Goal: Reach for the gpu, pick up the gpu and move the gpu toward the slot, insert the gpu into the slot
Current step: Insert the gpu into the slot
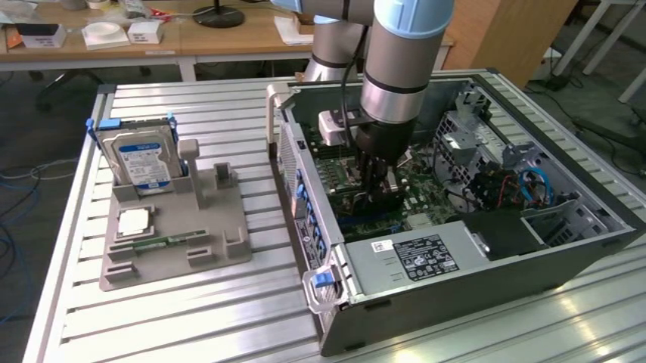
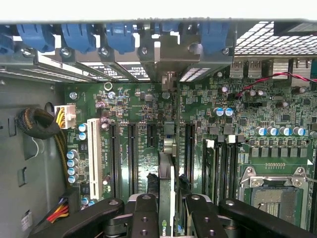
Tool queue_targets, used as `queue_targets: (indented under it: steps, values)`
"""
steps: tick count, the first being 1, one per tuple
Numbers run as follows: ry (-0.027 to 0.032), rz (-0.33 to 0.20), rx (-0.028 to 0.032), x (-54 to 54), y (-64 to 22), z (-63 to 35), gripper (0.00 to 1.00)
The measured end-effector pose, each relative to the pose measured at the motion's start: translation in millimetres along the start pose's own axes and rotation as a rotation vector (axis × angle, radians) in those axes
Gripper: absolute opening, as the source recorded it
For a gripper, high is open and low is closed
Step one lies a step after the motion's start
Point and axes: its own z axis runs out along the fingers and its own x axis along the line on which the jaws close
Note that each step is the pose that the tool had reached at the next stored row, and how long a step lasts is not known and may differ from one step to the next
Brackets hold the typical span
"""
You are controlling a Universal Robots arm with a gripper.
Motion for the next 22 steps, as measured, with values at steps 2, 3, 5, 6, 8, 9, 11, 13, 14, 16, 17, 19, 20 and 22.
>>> queue_targets:
  steps: [2, 3, 5, 6, 8, 9, 11, 13, 14, 16, 17, 19, 20, 22]
  values:
    - [0.0, 0.0, 0.0, 0.0, 0.0, 0.0, 0.26]
    - [0.0, 0.0, 0.0, 0.0, 0.0, 0.0, 0.26]
    - [0.0, 0.0, 0.0, 0.0, 0.0, 0.0, 0.26]
    - [-0.0001, 0.0, 0.0, 0.0, -0.2, 0.0, 0.26]
    - [-0.0001, 0.0, -0.0001, 0.0, -0.5, 0.0, 0.26]
    - [0.0, 0.0, -0.0001, 0.0, -0.7, 0.0, 0.26]
    - [-0.0001, 0.0, 0.0, 0.0, -0.9, 0.0, 0.26]
    - [0.0, 0.0, 0.0, 0.0, -0.9, 0.0, 0.26]
    - [0.0, 0.0, 0.0, 0.0, -0.9, 0.0, 0.26]
    - [0.0001, 0.0, -0.0001, -0.1, -0.9, 0.2, 0.26]
    - [-0.0001, 0.0, 0.0, -0.1, -0.9, 0.8, 0.26]
    - [0.0001, 0.0, 0.0001, -0.1, -0.9, 3.1, 0.26]
    - [0.0009, 0.0, -0.0003, -0.1, -0.8, 4.3, 0.26]
    - [0.0006, 0.0, -0.0005, -0.1, -0.7, 6.1, 0.26]
